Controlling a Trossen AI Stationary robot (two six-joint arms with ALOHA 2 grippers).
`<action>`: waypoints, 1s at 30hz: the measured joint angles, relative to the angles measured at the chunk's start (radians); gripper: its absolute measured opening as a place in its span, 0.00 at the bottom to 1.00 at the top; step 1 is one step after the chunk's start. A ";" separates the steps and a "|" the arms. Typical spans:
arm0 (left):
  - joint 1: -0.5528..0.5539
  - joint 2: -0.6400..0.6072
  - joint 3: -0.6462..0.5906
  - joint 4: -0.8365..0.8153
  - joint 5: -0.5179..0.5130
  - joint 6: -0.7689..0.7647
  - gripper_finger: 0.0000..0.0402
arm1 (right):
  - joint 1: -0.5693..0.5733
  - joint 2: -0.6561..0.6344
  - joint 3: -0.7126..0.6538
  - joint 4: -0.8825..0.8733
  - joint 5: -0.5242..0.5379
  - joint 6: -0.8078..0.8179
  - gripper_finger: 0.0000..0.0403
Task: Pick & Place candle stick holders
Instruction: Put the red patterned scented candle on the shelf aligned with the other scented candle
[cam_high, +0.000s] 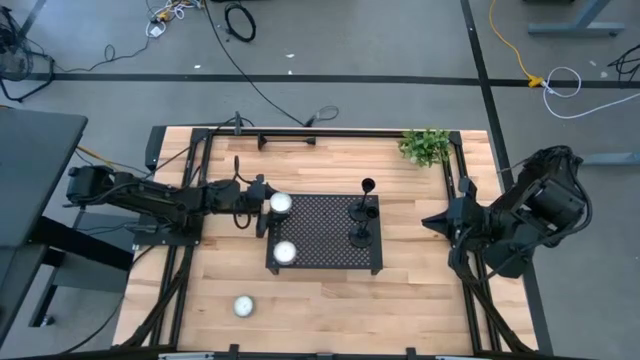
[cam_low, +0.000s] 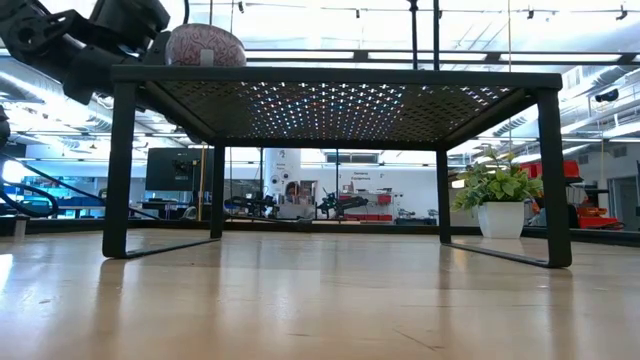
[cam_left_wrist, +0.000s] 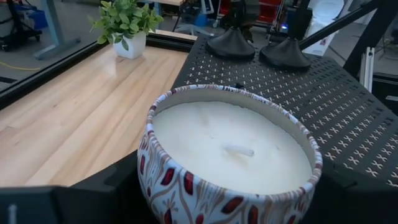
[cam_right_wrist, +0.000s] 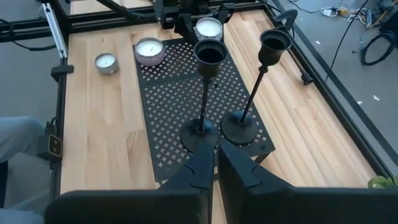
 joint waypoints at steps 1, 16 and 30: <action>0.002 0.001 0.000 0.003 0.004 0.001 0.71 | 0.000 0.000 0.000 0.000 0.000 0.000 0.05; 0.006 0.002 -0.001 0.030 0.038 -0.048 0.77 | 0.000 0.000 0.000 0.008 -0.005 -0.007 0.05; 0.005 0.002 -0.003 0.125 0.040 -0.073 0.75 | 0.000 0.000 0.000 0.019 -0.005 -0.008 0.05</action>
